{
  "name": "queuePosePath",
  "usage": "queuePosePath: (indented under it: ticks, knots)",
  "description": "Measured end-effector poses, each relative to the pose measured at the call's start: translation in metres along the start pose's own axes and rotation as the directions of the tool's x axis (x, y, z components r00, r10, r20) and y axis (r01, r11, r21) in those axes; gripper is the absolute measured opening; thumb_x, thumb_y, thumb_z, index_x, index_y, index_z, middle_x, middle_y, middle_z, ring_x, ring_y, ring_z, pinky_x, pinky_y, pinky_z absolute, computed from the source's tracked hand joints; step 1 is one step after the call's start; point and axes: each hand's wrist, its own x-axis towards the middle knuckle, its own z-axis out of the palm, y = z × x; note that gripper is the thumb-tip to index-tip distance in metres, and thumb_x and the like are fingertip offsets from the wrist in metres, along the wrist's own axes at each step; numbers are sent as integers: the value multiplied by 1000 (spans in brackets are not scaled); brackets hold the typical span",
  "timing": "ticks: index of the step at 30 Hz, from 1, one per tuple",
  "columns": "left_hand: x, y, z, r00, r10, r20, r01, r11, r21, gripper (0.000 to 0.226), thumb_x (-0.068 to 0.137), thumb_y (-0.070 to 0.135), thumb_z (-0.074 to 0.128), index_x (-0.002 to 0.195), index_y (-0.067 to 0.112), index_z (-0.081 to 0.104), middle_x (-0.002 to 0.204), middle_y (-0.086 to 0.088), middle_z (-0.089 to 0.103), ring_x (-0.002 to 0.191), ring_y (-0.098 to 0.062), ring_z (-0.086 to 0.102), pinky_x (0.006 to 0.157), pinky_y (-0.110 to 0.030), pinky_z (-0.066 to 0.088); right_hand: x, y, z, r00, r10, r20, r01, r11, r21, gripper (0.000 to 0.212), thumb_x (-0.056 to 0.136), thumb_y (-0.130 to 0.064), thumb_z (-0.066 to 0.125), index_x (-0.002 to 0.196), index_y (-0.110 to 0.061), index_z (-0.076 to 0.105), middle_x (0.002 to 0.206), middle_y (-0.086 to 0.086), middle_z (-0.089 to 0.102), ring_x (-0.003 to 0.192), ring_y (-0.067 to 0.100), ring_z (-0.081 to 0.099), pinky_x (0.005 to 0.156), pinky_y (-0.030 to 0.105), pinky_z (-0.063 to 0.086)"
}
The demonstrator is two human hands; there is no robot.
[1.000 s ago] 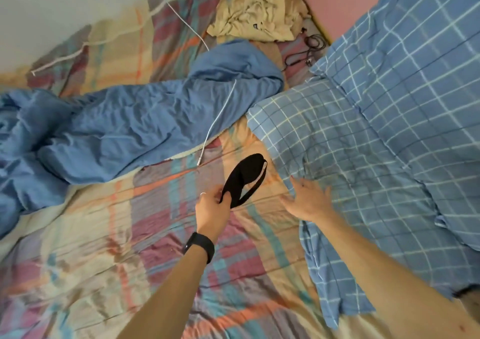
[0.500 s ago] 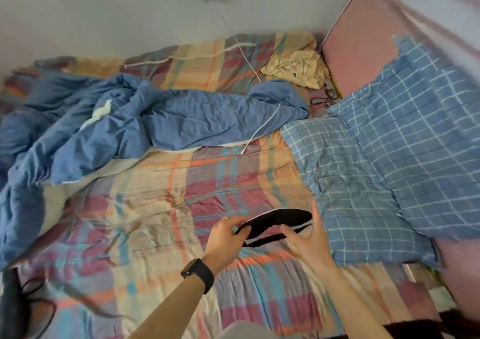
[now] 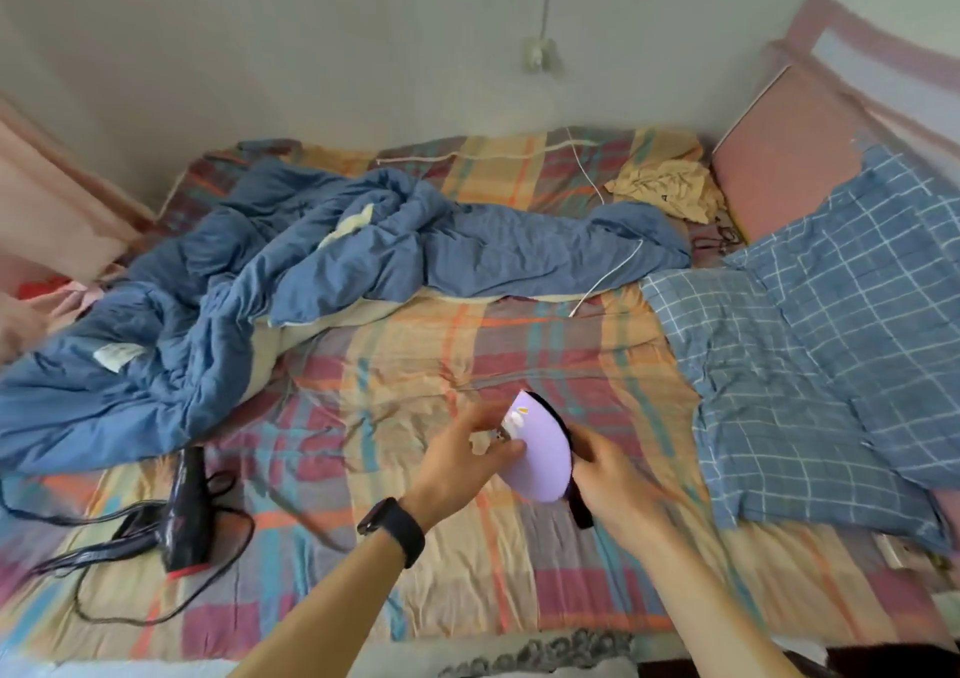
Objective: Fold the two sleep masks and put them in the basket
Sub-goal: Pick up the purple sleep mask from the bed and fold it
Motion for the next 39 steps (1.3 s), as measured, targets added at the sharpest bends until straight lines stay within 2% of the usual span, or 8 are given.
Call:
queuePosePath:
  ticks: [8,11,14,22,26,30,36,39]
  knots:
    - [-1,-2,-56,986,-69,-154,24,959,-281,16,90,26,65,106,24,66,90,-4,59,85,-20,59,72,-40,55,-3,-10,16,954,244,175,-267,955,128,44,86,-25,69,48,-18,50,50,4,46,50,20,45,56,30,32]
    - [2,3,-79,973,-37,-228,-28,962,-273,16,88,26,63,103,30,67,89,-5,56,82,-19,57,71,-42,51,-4,-6,13,938,308,162,-324,602,730,30,73,-20,75,53,-14,53,65,11,63,66,24,61,69,34,46]
    - [3,9,-92,958,11,-285,-83,967,-241,15,89,24,63,98,36,68,82,2,58,74,-12,55,65,-30,49,-2,-11,13,955,264,138,-213,281,936,18,82,-23,71,69,-13,62,86,13,68,95,27,65,87,41,51]
    - [8,17,-104,932,73,-355,-152,968,-200,14,84,30,64,91,41,69,73,20,64,69,-2,57,72,-34,47,16,-38,10,989,128,77,-91,102,991,15,85,-8,57,92,-8,70,64,-2,55,61,15,62,87,39,50]
    - [9,19,-113,930,98,-353,-171,969,-180,16,89,26,66,98,38,71,83,13,66,78,-7,60,77,-32,46,24,-42,3,974,141,178,-225,485,845,21,82,-10,61,101,-4,69,76,0,69,45,9,48,67,30,45]
    - [12,27,-124,937,77,-341,-151,969,-195,20,84,26,65,95,41,72,74,18,66,72,-2,57,74,-30,42,22,-40,6,959,236,155,-257,956,137,17,83,-12,67,96,-13,78,67,0,60,44,9,43,53,29,33]
    - [16,41,-119,959,122,-257,-117,993,36,22,88,28,60,108,32,69,95,15,71,88,-7,62,78,-29,47,16,-67,16,971,-223,-89,185,930,-319,13,90,-29,64,79,-27,71,66,-12,68,63,3,60,55,15,40]
    - [15,51,-113,986,151,-71,-136,975,176,20,94,12,60,104,28,67,76,21,67,77,-5,56,69,-17,41,8,-87,20,864,-495,90,481,762,-433,12,87,-25,65,92,-30,74,81,-7,64,77,0,58,68,12,40]
